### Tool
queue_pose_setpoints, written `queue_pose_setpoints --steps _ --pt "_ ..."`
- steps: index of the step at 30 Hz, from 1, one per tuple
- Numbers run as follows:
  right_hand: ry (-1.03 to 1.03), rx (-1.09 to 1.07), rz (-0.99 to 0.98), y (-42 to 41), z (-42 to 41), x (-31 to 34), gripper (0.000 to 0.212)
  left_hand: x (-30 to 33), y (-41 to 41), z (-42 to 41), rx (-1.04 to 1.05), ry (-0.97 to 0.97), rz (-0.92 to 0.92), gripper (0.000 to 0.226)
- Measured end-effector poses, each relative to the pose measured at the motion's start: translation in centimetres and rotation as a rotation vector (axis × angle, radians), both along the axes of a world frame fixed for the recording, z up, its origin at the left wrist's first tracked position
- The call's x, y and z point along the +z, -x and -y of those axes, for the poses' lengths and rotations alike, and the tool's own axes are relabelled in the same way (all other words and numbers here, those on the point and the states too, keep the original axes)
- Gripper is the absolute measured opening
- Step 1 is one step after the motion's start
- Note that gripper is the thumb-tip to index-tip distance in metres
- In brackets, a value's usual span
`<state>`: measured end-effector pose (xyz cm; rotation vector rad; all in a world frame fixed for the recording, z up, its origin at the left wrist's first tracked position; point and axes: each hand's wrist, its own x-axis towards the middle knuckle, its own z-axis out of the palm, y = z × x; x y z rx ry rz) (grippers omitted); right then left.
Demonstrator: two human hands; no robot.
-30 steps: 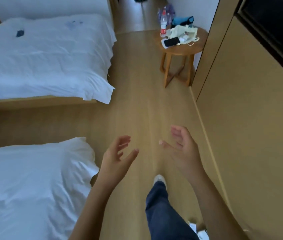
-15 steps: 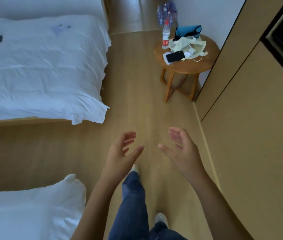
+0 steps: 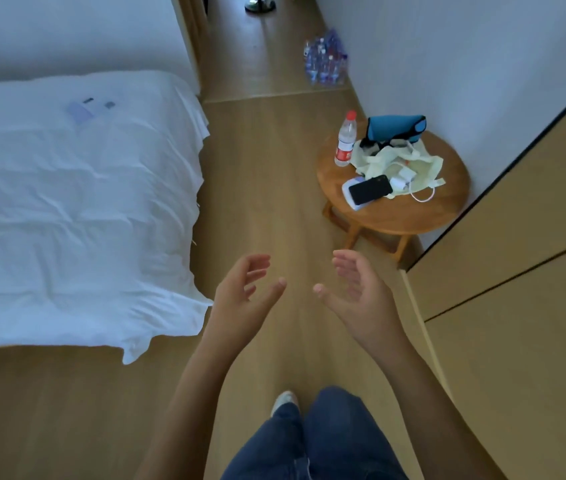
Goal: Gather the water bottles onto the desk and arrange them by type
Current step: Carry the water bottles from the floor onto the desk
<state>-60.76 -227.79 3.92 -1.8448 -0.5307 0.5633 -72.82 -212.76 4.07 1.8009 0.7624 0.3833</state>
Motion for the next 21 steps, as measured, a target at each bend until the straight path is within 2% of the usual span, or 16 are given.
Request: queue_pose_setpoints --steps 6,12,17,21 --pt "0.003 0.000 -0.023 -10.3 -10.8 -1.0 0.051 -1.0 -10.0 -10.6 0.009 0.027 -0.002 0.032" --pt "-0.006 -0.016 -0.003 -24.3 -22.8 -2.0 0.051 -1.9 -24.0 -22.3 -0.022 -0.010 -0.027 0.033" --pt "-0.015 -0.001 0.054 -37.1 -33.3 0.0 0.052 -0.2 -35.7 -32.0 -0.018 -0.041 -0.025 0.033" --pt "-0.008 0.023 0.069 -44.3 -40.1 0.7 0.053 0.7 -42.4 -38.4 0.016 -0.027 -0.011 0.034"
